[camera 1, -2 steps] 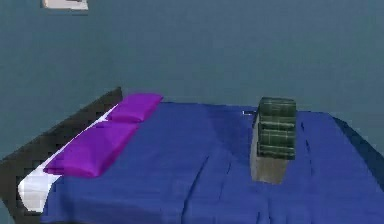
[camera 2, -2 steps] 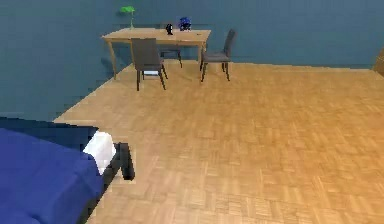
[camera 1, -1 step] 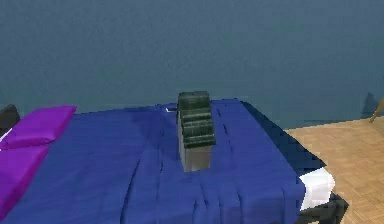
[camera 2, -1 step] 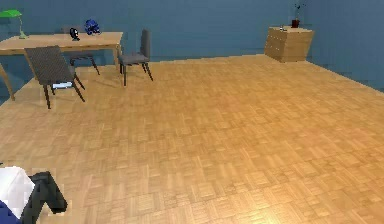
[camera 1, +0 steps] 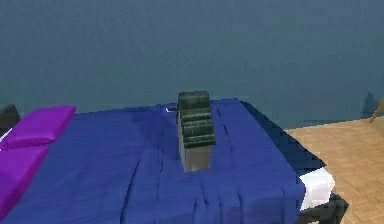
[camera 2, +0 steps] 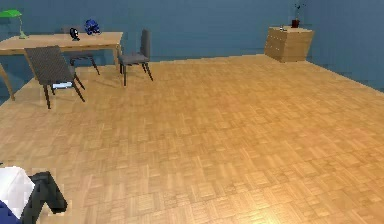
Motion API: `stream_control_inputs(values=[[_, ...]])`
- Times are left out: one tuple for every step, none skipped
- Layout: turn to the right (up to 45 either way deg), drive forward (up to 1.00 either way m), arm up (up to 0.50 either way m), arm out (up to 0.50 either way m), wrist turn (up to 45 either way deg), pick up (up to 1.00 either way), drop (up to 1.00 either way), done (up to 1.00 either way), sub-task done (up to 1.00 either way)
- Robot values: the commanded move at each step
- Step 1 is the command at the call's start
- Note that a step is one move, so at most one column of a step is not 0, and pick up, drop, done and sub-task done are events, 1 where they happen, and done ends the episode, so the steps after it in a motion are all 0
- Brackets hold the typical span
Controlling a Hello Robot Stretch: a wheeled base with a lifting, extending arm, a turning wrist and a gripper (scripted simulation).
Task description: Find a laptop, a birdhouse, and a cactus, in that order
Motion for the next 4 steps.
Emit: stream_control_inputs(values=[[45.0,0.0,0.0,0.0,0.0,0.0,0.0,0.0,0.0],[45.0,0.0,0.0,0.0,0.0,0.0,0.0,0.0,0.0],[42.0,0.0,0.0,0.0,0.0,0.0,0.0,0.0,0.0],[0.0,1.0,0.0,0.0,0.0,0.0,0.0,0.0,0.0]])
